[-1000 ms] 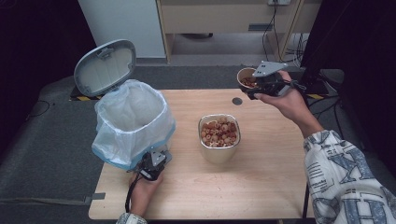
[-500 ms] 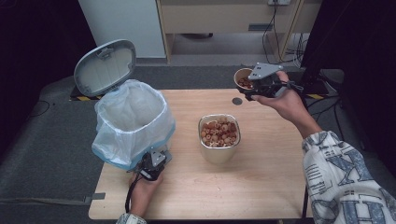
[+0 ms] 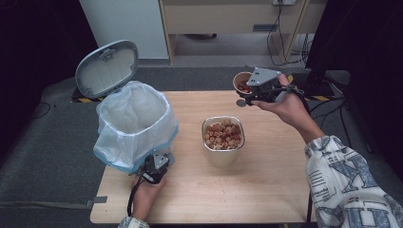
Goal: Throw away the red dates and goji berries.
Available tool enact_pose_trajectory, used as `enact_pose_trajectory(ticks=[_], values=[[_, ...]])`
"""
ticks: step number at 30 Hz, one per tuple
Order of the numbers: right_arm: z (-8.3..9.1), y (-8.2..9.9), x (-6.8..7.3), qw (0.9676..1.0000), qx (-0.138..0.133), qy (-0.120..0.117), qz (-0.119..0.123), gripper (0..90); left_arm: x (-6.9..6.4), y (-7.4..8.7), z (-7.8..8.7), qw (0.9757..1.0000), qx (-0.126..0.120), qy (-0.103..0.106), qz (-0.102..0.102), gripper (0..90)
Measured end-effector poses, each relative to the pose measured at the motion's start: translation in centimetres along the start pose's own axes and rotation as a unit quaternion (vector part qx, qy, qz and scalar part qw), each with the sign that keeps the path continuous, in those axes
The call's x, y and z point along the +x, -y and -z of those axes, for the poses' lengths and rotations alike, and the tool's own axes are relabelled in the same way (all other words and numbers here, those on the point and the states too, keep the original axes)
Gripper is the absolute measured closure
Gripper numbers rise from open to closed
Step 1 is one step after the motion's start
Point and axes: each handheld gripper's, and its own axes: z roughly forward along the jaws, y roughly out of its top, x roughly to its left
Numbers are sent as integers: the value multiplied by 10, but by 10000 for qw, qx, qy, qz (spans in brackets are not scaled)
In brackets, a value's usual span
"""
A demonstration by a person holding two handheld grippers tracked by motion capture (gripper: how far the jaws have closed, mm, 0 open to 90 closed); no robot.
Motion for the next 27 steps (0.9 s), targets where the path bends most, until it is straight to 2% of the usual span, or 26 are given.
enact_pose_trajectory(ticks=[10, 16, 19, 24, 27], values=[[5, -7, 7, 9998, -85, 70, 186, 353, -2, 0, 0, 10000, 5, -38, -36, 878], [5, -8, 11, 9992, 10, 134, 384, 352, -1, 0, 0, 10000, 5, -29, -38, 878], [4, -11, 16, 9987, -22, 49, 503, 350, -1, 0, 0, 10000, 9, -29, -36, 878], [5, -12, 15, 9990, 10, 105, 433, 349, -2, 0, 0, 10000, 8, -34, -43, 878], [6, -12, 19, 9986, 32, 94, 519, 348, -2, 0, 0, 10000, 7, -33, -45, 878]])
